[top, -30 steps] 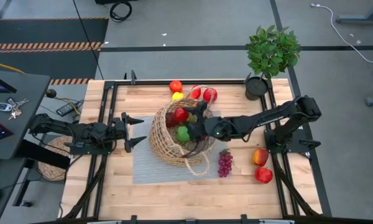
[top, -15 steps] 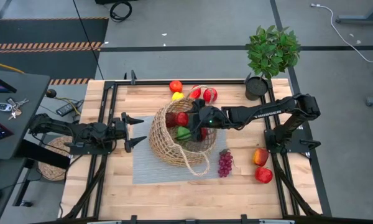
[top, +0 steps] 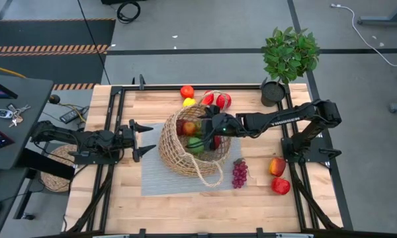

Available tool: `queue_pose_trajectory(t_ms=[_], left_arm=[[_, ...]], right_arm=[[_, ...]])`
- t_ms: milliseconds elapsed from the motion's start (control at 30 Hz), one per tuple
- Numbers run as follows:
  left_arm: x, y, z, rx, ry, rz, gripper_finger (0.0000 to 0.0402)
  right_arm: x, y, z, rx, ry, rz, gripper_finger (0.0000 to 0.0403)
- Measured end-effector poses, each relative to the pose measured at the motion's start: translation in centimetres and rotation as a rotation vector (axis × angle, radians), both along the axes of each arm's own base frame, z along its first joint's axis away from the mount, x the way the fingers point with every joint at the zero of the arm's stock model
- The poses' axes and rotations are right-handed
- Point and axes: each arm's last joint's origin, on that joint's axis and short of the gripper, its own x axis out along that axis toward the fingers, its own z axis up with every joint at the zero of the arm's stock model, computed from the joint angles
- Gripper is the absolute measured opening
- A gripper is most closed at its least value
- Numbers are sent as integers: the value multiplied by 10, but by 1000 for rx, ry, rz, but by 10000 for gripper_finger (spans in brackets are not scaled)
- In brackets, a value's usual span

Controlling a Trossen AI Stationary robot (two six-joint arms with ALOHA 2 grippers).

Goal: Build produce basket
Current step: Put the bottom left red apple into the mesh basket, then put the center right red apple into the mesh basket

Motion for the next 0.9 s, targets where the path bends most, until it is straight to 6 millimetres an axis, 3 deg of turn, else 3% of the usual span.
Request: queue_pose_trajectory(t_ms=[100,300,567,767,900], left_arm=[[0,0,0,0,0,0,394],[0,0,0,0,-1,0,394],[0,0,0,0,-1,0,394],[0,0,0,0,-1,0,394],[0,0,0,0,0,0,394]], right_arm=[[-3,1,9,2,-3,2,392],[-12,11,49,14,-70,26,383],[-57,20,102,146,-138,-17,382],[-103,22,113,291,-65,-104,381],[-127,25,107,377,16,-172,381]])
